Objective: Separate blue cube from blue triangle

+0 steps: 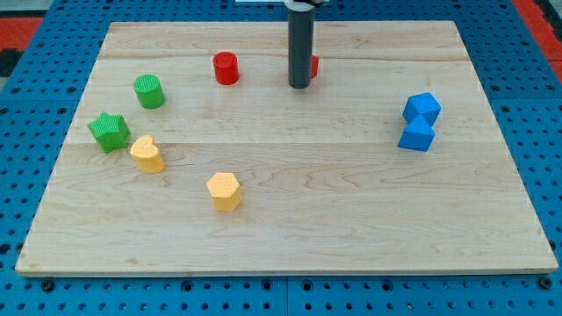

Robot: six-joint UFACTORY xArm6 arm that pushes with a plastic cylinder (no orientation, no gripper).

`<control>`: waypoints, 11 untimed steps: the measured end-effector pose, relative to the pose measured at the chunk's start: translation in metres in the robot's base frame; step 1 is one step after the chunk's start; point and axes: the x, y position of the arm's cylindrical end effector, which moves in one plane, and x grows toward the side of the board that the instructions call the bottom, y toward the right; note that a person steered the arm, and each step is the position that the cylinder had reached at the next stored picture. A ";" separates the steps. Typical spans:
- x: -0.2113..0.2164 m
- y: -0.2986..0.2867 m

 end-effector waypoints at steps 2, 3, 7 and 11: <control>-0.010 0.092; -0.010 0.169; 0.082 0.189; 0.090 0.118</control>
